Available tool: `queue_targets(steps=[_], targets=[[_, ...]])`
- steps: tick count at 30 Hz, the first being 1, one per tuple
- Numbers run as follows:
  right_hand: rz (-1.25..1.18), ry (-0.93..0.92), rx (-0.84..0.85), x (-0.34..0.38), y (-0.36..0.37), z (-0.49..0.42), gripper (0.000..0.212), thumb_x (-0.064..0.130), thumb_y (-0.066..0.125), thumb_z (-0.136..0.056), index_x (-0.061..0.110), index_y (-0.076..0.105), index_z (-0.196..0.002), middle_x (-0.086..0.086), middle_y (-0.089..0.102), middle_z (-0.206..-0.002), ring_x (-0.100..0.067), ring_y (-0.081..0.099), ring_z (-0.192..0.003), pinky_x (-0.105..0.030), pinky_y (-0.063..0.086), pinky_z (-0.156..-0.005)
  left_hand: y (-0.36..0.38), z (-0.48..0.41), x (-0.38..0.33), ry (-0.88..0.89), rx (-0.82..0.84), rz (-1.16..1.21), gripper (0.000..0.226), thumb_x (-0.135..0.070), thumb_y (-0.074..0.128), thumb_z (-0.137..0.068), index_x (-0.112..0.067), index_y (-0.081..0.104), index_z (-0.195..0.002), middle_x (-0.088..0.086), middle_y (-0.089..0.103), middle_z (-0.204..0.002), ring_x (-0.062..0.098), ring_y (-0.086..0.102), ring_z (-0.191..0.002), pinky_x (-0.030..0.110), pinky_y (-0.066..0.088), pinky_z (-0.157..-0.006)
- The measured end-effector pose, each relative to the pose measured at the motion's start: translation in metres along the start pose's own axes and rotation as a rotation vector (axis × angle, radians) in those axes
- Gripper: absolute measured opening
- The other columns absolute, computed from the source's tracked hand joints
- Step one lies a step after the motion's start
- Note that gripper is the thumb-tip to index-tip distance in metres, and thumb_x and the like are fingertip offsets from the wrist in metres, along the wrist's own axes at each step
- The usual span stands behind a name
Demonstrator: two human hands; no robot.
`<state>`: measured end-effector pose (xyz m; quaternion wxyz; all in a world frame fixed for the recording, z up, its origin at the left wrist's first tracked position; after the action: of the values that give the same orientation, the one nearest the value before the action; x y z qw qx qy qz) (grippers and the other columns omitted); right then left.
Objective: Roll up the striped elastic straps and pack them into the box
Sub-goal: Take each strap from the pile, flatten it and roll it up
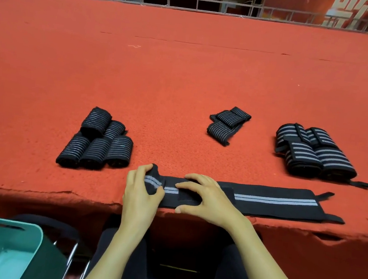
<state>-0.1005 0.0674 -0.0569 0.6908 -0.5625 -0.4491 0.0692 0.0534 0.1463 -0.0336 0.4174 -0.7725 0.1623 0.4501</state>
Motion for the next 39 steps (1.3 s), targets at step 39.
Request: queue_targets(steps=[39], targets=[[0.049, 0.054, -0.095, -0.017, -0.003, 0.005, 0.088, 0.086, 0.038, -0.064, 0.042, 0.039, -0.140, 0.020, 0.032, -0.147, 0.004, 0.018, -0.139, -0.034, -0.008, -0.119, -0.001, -0.009, 0.029, -0.103, 0.069, 0.017, 0.050, -0.022, 0.073, -0.080, -0.017, 0.046, -0.121, -0.005, 0.044, -0.117, 0.021, 0.046, -0.114, 0.032, 0.037, -0.097]])
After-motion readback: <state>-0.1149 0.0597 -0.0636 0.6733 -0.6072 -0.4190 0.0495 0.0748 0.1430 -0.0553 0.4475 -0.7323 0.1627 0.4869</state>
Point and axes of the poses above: each hand's wrist, its own z-axis away from the middle knuckle, its own y-axis out of the palm, x = y × z, the point moved 7 cm from there along -z, towards the middle knuckle
